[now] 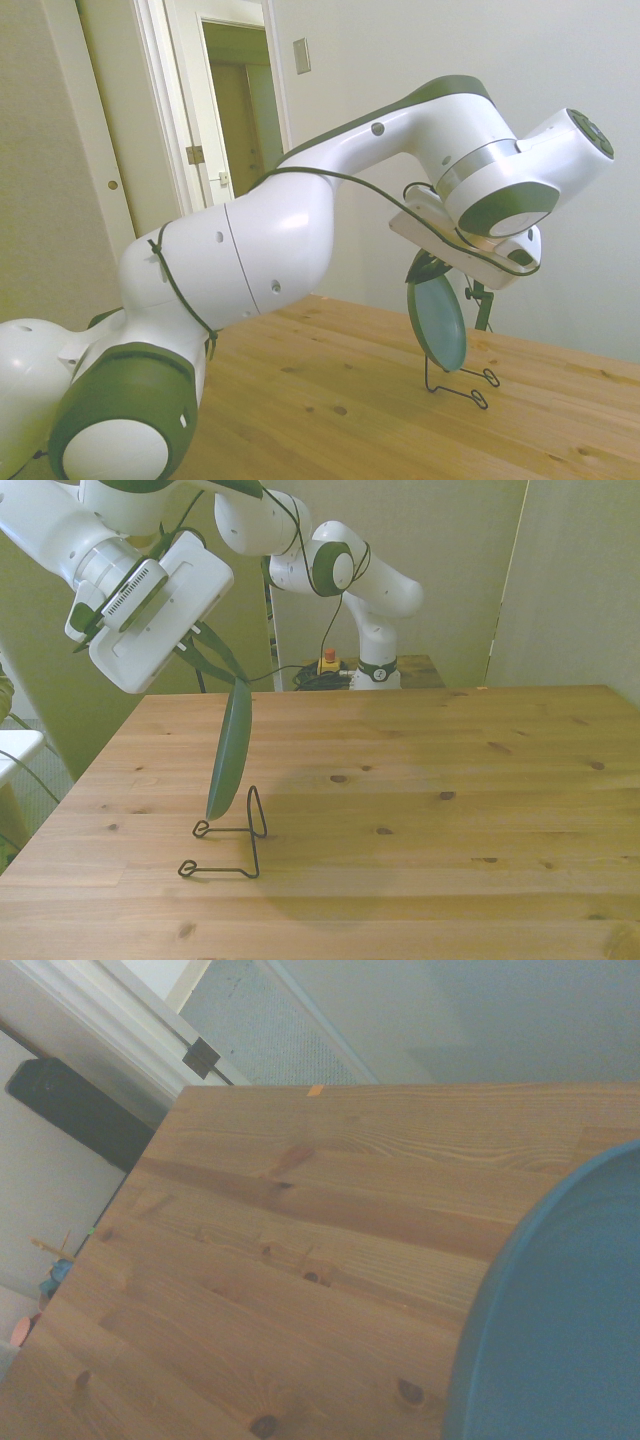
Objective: Load the plate
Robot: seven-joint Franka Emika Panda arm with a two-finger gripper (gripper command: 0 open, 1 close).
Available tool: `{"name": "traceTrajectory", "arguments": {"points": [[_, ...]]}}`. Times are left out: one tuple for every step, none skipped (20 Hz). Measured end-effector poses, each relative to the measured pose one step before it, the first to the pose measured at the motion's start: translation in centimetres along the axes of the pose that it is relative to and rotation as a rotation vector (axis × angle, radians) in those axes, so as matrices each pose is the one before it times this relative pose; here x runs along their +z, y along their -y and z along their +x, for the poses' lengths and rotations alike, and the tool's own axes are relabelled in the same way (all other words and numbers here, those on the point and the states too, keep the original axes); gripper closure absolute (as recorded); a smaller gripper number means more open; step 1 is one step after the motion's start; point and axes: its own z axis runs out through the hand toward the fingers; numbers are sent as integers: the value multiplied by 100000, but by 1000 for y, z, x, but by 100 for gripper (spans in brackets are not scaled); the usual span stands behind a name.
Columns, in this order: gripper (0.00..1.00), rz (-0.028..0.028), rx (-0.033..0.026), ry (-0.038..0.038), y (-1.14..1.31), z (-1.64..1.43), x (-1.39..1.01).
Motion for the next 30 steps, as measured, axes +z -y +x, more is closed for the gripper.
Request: {"name": "traceTrajectory", "arguments": {"points": [[100,310,-222,49,-141,122,146],[100,313,-160,138,-182,141,196],[100,293,-69,245,-239,135,205],[100,328,-119,381,-184,94,193],[100,366,-174,468,-133,67,183],[100,269,-115,409,-130,43,136],[100,255,-26,103,-64,55,91],[100,302,82,325,-51,39,131],[100,238,122,201,-70,26,75],[100,67,155,49,-16,16,34],[100,97,252,92,-45,28,57],[100,46,230,84,-86,32,53],[100,64,258,114,-105,42,72],[100,100,344,150,-124,54,95],[100,109,350,150,-133,59,100],[100,81,451,111,-128,55,86],[100,73,268,72,-127,58,81],[100,53,146,21,-96,50,62],[100,10,146,-39,-88,56,59],[100,12,167,-85,-107,64,57],[100,34,126,-138,-98,64,44],[100,1,103,-227,-84,65,25],[100,-39,38,-601,-34,75,-36],[100,-103,5,-422,1,40,-48],[100,-158,43,-132,-13,9,-20],[100,-121,46,-79,-17,7,-9],[100,-79,43,-105,-18,15,-5],[100,-99,74,-144,-40,21,-9],[100,-136,102,-214,-54,28,-19],[100,-104,124,-358,-73,53,-18]]}}
